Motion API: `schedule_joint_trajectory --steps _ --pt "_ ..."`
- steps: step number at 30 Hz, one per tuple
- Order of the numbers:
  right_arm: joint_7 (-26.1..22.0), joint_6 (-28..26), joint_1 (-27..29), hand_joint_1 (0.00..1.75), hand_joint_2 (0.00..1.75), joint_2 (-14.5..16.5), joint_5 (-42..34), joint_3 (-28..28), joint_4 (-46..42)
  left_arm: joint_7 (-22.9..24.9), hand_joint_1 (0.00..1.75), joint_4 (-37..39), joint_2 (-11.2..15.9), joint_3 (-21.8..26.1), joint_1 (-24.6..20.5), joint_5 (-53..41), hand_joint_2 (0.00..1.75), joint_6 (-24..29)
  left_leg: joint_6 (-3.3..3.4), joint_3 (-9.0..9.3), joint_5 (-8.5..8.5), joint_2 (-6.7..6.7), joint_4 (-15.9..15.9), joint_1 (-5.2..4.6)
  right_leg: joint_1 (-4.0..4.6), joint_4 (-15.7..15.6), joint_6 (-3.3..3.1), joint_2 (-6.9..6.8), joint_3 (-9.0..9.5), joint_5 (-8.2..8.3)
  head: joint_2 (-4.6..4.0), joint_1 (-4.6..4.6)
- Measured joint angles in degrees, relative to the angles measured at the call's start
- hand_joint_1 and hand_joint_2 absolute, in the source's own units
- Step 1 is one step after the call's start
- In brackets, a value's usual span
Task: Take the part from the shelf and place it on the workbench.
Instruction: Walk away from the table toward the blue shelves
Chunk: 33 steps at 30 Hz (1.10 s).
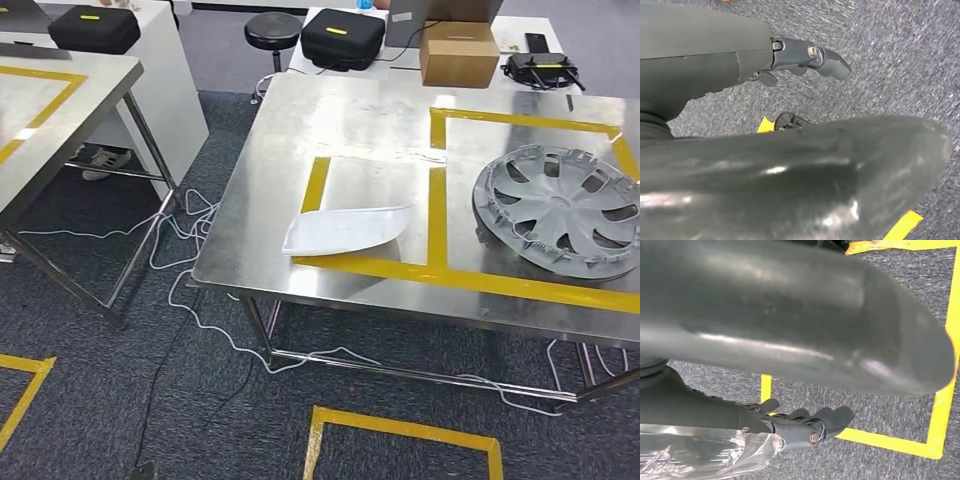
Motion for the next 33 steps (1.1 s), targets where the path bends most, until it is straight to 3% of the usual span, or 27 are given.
schedule_joint_trajectory --steps 3,4,5,8,9,10,11,14,16,18,20,23,24,25,26,28,30,33 --pt "-0.1 0.0 0.0 0.00 0.00 0.0 0.0 -0.2 0.0 0.1 0.00 0.2 0.0 0.0 0.0 0.4 0.00 -0.4 1.02 -0.07 -0.19 -0.02 -1.0 0.06 0.07 0.3 0.95 0.02 -0.22 -0.03 0.00 0.16" --pt "-0.1 0.0 0.0 0.00 0.00 0.0 0.1 -0.3 0.0 0.1 0.00 0.3 -0.1 0.0 0.1 0.5 0.00 -0.6 1.35 -0.16 -0.01 0.00 -1.0 0.12 0.02 1.2 1.25 -0.01 -0.63 -0.79 0.00 0.27" --pt "-0.1 0.0 0.0 0.00 0.00 0.0 0.1 -0.4 0.0 0.1 0.00 0.3 -0.1 0.0 0.1 0.7 0.00 -0.9 1.66 -0.26 0.17 0.03 -1.1 0.21 -0.01 3.3 1.50 -0.05 -1.52 -2.24 0.00 0.41" --pt "-0.1 0.0 0.0 0.00 0.00 0.0 0.1 -0.5 0.0 0.1 0.00 0.4 -0.1 0.0 0.1 1.1 0.00 -1.6 2.23 -0.80 0.60 0.09 -1.1 0.13 -0.03 14.5 2.05 -0.11 -6.32 -8.07 0.00 0.77" --pt "-0.2 0.0 0.1 0.00 0.00 0.0 0.1 -0.5 0.0 0.1 0.00 0.4 -0.1 0.0 0.1 1.2 0.00 -1.8 2.31 -0.98 0.75 0.10 -1.0 0.07 -0.02 16.9 2.10 -0.11 -7.28 -8.84 0.00 0.78" --pt "-0.2 0.1 0.1 0.00 0.00 0.0 0.0 -0.5 0.0 0.1 0.00 0.5 0.0 0.0 0.1 1.3 0.00 -2.0 2.31 -1.11 0.89 0.09 -1.0 0.03 -0.02 16.9 2.05 -0.11 -7.05 -8.34 0.00 0.80" --pt "-0.2 0.2 0.1 0.00 0.00 0.0 0.0 -0.5 0.0 0.0 0.00 0.5 0.0 0.1 0.1 1.4 0.00 -2.2 2.25 -1.18 1.04 0.07 -1.0 0.01 -0.02 14.4 1.94 -0.11 -5.57 -6.76 0.00 0.80" --pt "-0.5 0.2 -0.2 0.00 0.00 0.0 0.1 -0.5 0.0 -0.5 0.00 0.6 0.0 0.1 0.1 1.5 0.00 -2.9 1.71 -1.39 1.48 0.01 -0.9 -0.18 0.06 2.2 1.44 -0.06 0.93 -1.75 0.00 0.85" --pt "-0.7 0.2 -0.2 0.00 0.00 0.0 0.1 -0.5 0.0 -0.9 0.00 0.6 0.0 0.1 0.0 1.6 0.00 -3.2 1.06 -1.78 1.99 0.02 -0.8 -0.28 0.25 -0.2 0.98 0.05 1.79 -1.08 0.00 0.82" --pt "-0.7 0.2 0.0 0.00 0.00 0.1 0.1 -0.5 0.0 -1.0 0.00 0.6 0.0 0.1 0.1 1.7 0.00 -3.3 0.37 -2.24 2.33 0.00 -0.7 -0.15 0.26 0.0 0.23 0.02 1.02 -0.39 0.00 0.86" --pt "-0.8 0.3 -0.1 0.00 0.00 0.1 0.1 -0.6 0.0 -1.0 0.00 0.7 0.1 0.1 0.1 1.7 0.00 -3.4 -0.26 -3.47 0.03 -0.01 1.5 -0.09 0.07 -0.1 -0.64 -0.11 -0.02 0.56 0.00 0.77" --pt "-0.9 0.3 -0.2 0.00 0.00 0.2 0.1 -0.6 0.0 -1.0 0.00 0.7 0.1 0.1 0.0 1.7 0.00 -3.4 -0.92 -7.21 -7.23 0.01 11.7 -0.01 -0.01 -0.1 -1.11 -0.25 -2.11 2.13 0.00 0.45" --pt "-0.9 0.3 -0.1 0.00 0.00 0.2 0.1 -0.6 0.0 -1.1 0.00 0.8 0.2 0.1 0.0 1.7 0.00 -3.4 -1.00 -7.78 -8.56 0.01 14.5 -0.01 0.00 0.0 -1.06 -0.31 -2.81 2.64 0.00 0.43" --pt "-0.9 0.3 -0.1 0.00 0.00 0.2 0.1 -0.6 0.0 -1.1 0.00 0.8 0.2 0.1 0.0 1.7 0.00 -3.4 -1.01 -7.32 -8.85 0.01 15.3 0.00 0.01 0.0 -0.97 -0.35 -3.50 3.18 0.00 0.42" --pt "-0.9 0.3 -0.1 0.00 0.00 0.2 0.1 -0.6 0.0 -1.1 0.00 0.8 0.2 0.1 0.0 1.7 0.00 -3.4 -0.95 -5.60 -8.04 0.01 13.6 0.00 0.00 0.0 -0.88 -0.36 -4.13 3.72 0.00 0.42" --pt "-1.0 0.3 -0.2 0.00 0.00 0.2 0.0 -0.7 0.0 -1.3 0.00 0.8 0.2 0.1 -0.1 1.7 0.00 -3.6 -0.76 0.38 -5.35 0.01 5.2 0.01 -0.04 0.0 -0.53 -0.31 -5.22 4.83 0.00 0.37" --pt "-1.2 0.3 -0.2 0.00 0.00 0.2 0.0 -0.8 0.0 -1.6 0.00 0.8 0.2 0.1 -0.4 1.6 0.00 -3.7 -0.12 4.25 -3.95 -0.13 -1.5 -0.08 0.09 0.1 0.04 -0.26 -6.06 5.76 0.00 0.32" --pt "-1.2 0.3 -0.1 0.00 0.00 0.2 0.1 -1.0 0.0 -2.2 0.00 0.9 0.2 0.1 -0.3 1.4 0.00 -3.6 1.36 4.24 -3.17 -0.20 -2.8 -0.38 -0.03 -0.5 1.00 -0.31 -6.38 6.97 0.00 0.27"
